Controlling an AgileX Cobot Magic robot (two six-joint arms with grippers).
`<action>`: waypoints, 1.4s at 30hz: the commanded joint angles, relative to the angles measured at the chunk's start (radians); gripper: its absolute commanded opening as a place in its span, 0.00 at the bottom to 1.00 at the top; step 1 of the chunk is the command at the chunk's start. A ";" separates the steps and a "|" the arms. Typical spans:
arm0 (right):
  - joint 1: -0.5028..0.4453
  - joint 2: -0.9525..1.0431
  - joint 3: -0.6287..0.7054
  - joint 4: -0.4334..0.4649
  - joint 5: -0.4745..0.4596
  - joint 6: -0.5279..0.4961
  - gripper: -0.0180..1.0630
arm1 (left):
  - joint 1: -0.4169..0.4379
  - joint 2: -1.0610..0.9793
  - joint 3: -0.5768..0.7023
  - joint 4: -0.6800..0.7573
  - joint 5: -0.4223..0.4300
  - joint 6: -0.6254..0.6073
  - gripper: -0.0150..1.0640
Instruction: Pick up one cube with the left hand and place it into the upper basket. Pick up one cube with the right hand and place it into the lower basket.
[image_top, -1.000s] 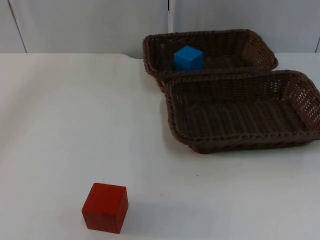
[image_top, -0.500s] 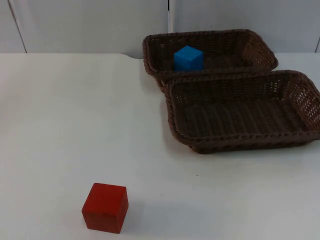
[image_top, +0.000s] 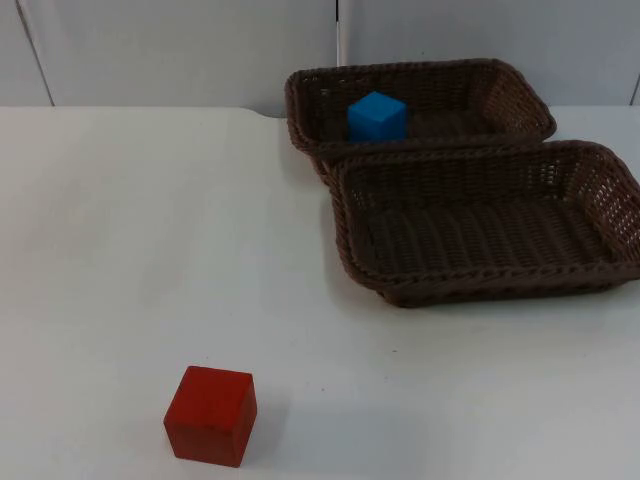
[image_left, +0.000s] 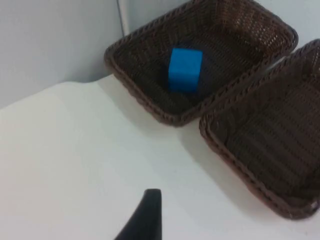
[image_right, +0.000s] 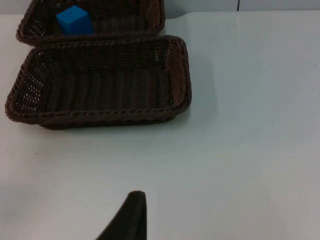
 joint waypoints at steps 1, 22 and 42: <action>-0.007 -0.003 0.007 -0.003 -0.006 -0.005 0.99 | -0.001 -0.057 0.053 0.002 -0.027 -0.004 0.87; -0.007 -0.003 0.007 -0.001 -0.006 0.001 0.99 | -0.001 -0.803 0.439 0.050 0.093 -0.101 0.87; -0.007 -0.003 0.007 -0.001 -0.006 0.001 0.99 | -0.003 -0.933 0.492 0.238 0.244 -0.327 0.87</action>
